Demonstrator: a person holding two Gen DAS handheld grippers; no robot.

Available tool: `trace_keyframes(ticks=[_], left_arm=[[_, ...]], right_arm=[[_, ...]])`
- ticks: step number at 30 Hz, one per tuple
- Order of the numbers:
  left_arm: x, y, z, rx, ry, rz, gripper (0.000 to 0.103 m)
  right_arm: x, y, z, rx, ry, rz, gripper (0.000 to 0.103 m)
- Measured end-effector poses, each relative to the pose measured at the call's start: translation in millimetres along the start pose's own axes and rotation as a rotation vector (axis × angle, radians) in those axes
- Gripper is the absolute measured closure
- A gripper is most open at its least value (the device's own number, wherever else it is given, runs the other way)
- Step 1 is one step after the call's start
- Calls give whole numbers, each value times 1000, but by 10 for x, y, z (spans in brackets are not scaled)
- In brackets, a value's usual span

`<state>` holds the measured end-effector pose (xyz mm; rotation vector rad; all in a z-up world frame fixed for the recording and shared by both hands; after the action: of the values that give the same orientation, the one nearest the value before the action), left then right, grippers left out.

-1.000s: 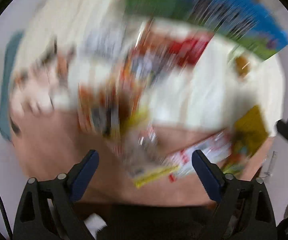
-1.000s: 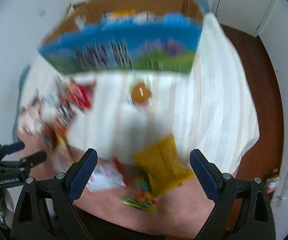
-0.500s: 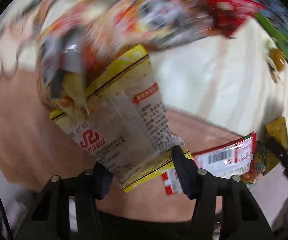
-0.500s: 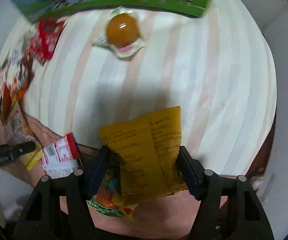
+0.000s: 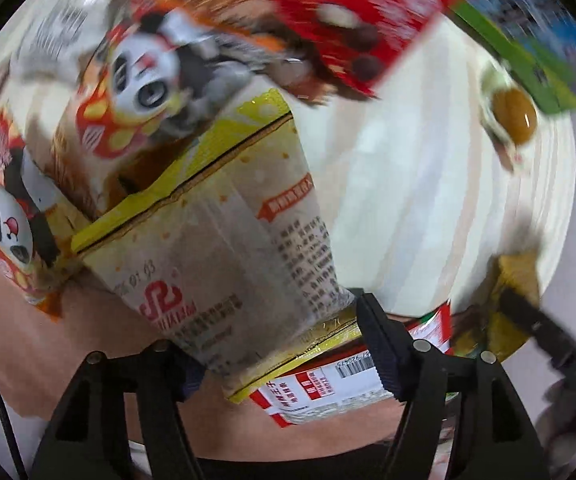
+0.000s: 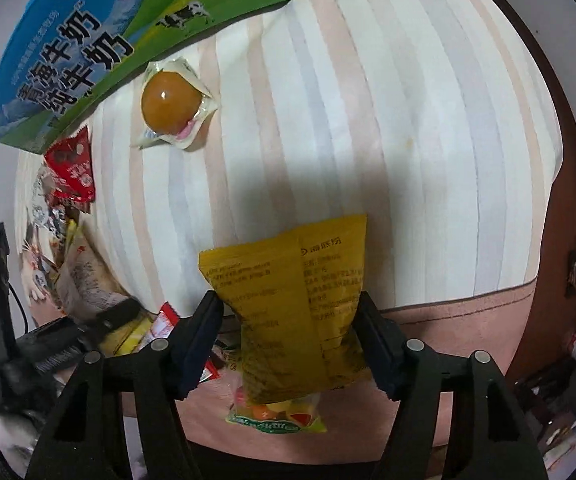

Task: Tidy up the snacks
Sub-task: 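Grasp the white-yellow snack bag with the left tool while the right tool grasps the yellow chip bag, then carry both bags over the box and release them inside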

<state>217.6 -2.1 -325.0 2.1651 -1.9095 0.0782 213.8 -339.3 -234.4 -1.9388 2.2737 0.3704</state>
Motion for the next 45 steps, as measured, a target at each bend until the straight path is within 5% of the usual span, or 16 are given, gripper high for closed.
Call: trace_keyframes(ticks=[8,11,15,21,23,27,30,34,36,40,45], left_arm=[[-85,-228,-173,-21,26,-81,36],[-303,-58,-386,-43,157,-192,36],[-480,-40,-479,-50,237,-320,36],[-483,-163,-239,-57,187,-362,37],[-413,-139,-193,-28,138,-301,38],[99,-250,-221,64,-52,5,38],[278,-256,-171,74,-128,105,38],[334,-231,-136,83,-142,117,38],[325,-228,-156,102,-133,111,49],[206,-114,-322,152,-147,131,55],[274,31,-561,197,-118,151,56]], right_arm=[[-95,47,108,-22,25,-18,32],[-74,56,83,-19,15,-8,32],[-123,7,58,-14,13,-1,31],[-158,-65,114,-10,33,-4,31],[-167,-65,123,3,47,-13,34],[-177,-29,100,12,59,-30,36],[-184,-13,112,-1,62,-36,36],[-199,-25,187,-13,71,-38,36],[-202,-16,216,-1,80,-46,37],[-203,22,148,57,96,-58,54],[-249,39,-25,103,64,-54,57]])
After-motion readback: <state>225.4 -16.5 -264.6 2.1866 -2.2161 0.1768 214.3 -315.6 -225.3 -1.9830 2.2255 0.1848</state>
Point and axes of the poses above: each gripper's, at about its wrist camera, not at the fingertips, and z roughly the way its jaws point, x to its right, y to its underside, the point moved 5 cm from there along z, roughly the way its jaws point, and after that the axes turned 2 degrees about -y, right-handed, at the moved point
